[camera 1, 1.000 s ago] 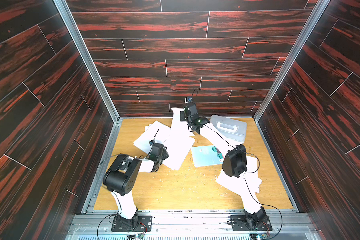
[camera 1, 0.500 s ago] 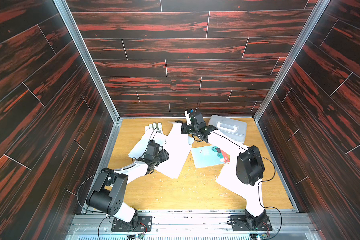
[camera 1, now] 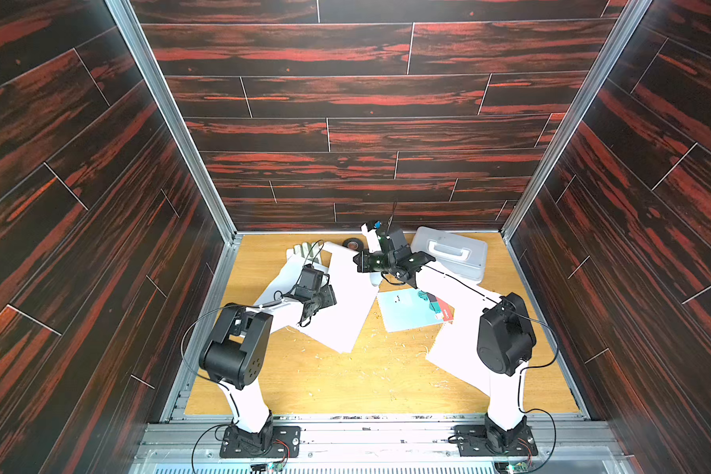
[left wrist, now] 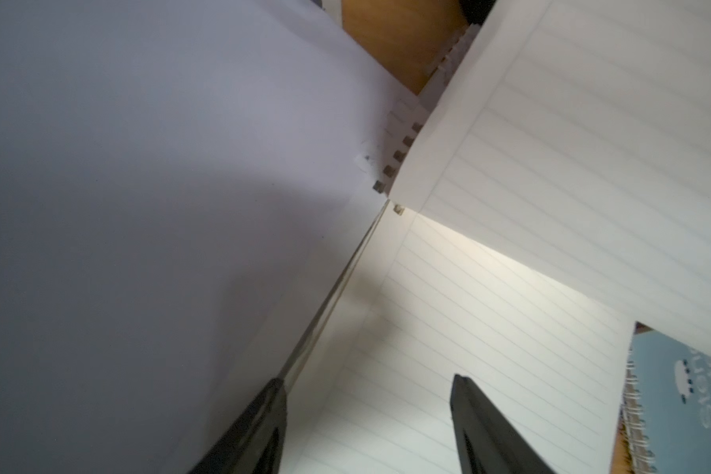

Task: Tear off pages from different notebooks
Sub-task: Tear off the paper from the notebook.

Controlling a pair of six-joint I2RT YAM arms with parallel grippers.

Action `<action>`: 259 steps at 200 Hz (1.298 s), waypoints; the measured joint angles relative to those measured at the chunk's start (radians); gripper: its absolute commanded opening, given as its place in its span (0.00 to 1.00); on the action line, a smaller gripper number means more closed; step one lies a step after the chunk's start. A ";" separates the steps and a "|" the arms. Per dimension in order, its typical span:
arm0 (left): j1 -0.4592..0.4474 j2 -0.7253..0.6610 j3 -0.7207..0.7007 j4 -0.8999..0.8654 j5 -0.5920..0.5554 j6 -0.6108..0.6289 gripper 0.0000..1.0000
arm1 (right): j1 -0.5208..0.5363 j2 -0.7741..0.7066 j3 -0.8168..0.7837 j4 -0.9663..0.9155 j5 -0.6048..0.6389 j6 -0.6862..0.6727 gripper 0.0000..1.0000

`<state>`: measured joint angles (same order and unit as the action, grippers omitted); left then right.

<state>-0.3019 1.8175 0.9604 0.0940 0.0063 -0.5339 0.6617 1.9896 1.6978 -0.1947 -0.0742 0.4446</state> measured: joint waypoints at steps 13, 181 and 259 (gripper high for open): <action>0.001 0.023 0.010 -0.002 -0.016 0.016 0.68 | 0.000 0.000 0.000 -0.005 0.002 -0.002 0.00; -0.066 0.122 0.058 0.046 -0.077 -0.050 0.00 | -0.050 0.224 0.452 -0.145 0.080 -0.044 0.00; -0.129 0.212 0.123 0.093 -0.158 -0.075 0.00 | -0.052 0.383 0.608 -0.185 0.435 -0.099 0.00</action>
<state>-0.4313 2.0293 1.0836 0.1875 -0.1520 -0.6090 0.6098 2.3730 2.3054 -0.3801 0.3603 0.3458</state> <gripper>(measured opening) 0.066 0.033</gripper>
